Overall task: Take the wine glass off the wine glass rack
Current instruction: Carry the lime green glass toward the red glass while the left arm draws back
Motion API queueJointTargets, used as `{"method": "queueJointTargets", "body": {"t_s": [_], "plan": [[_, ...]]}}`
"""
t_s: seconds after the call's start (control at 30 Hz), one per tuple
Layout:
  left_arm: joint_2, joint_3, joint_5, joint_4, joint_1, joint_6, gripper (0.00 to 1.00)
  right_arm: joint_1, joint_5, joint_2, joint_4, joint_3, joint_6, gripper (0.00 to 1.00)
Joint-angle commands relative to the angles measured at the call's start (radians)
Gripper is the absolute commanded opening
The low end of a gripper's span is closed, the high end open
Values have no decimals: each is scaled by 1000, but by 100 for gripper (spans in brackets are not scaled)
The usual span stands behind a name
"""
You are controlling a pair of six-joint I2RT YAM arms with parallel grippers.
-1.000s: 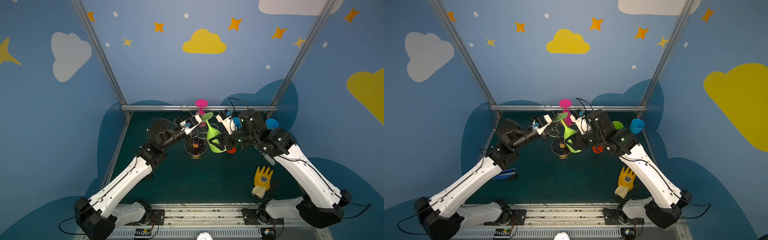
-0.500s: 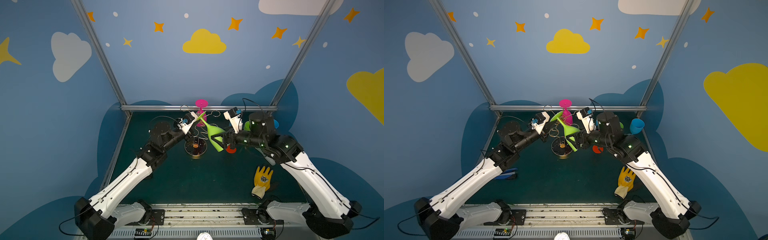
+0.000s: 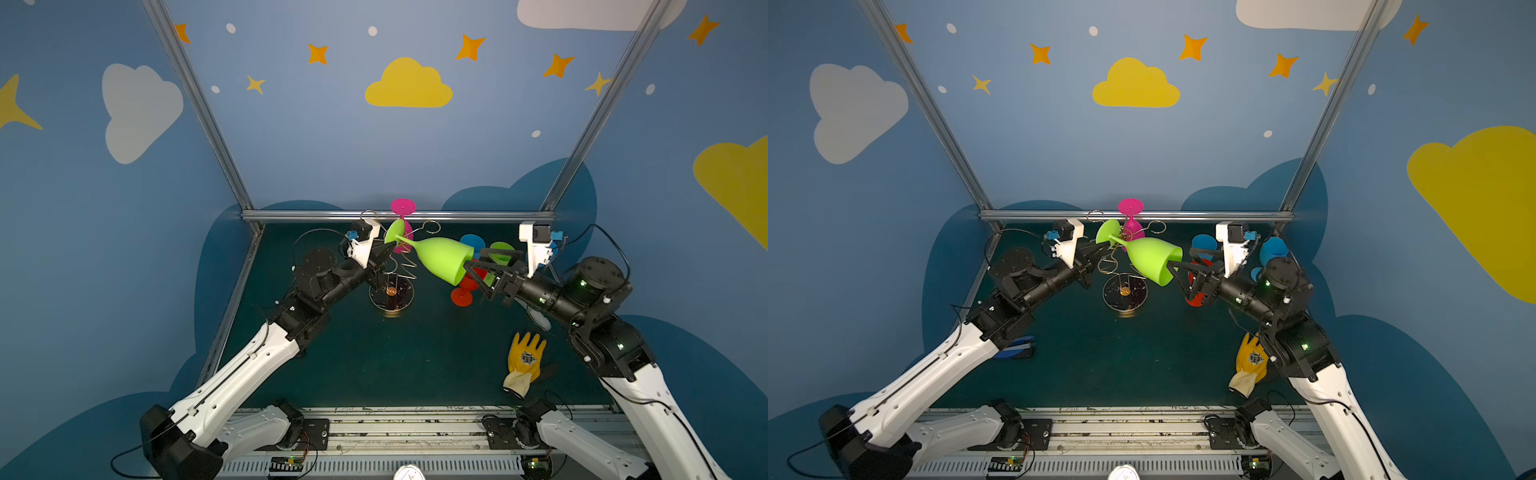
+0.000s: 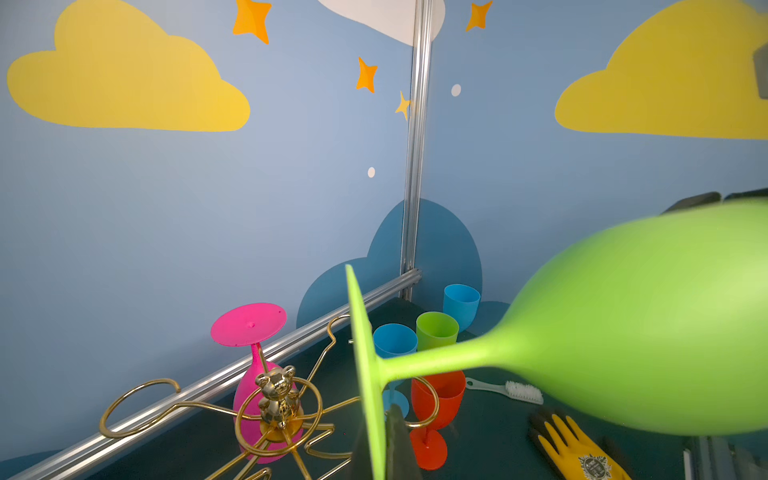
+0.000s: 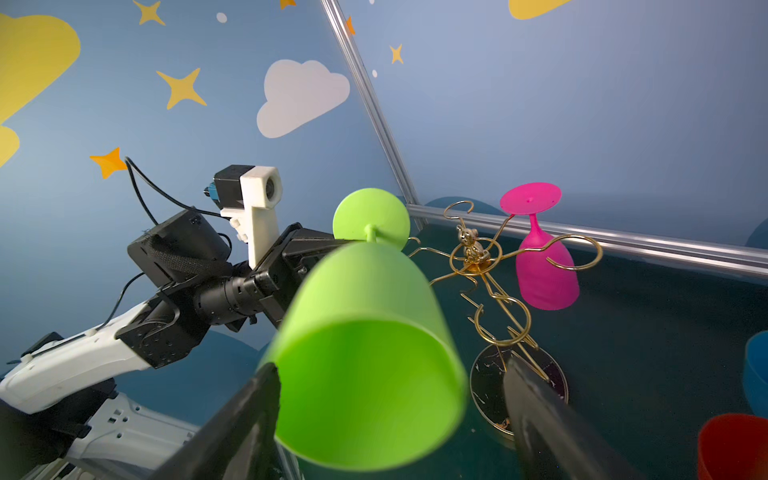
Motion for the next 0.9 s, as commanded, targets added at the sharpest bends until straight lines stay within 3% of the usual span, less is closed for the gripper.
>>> {"method": "queueJointTargets", "body": {"t_s": [0.0,0.2,0.5,0.77,0.87], "plan": [[-27,-5,8,51,8,-57,3,-14,53,-27,-4,-32,6,82],[-25,-5,21,55,13,-66,3,-24,55,-13,2,-50,23,77],[-23,-9,24,45,14,-68,3,-17,-50,88,101,-25,83,65],[-20,-17,21,44,14,-65,3,13,-75,136,140,-14,109,31],[-16,-22,21,45,13,-65,3,26,-90,146,142,-7,109,13]]}}
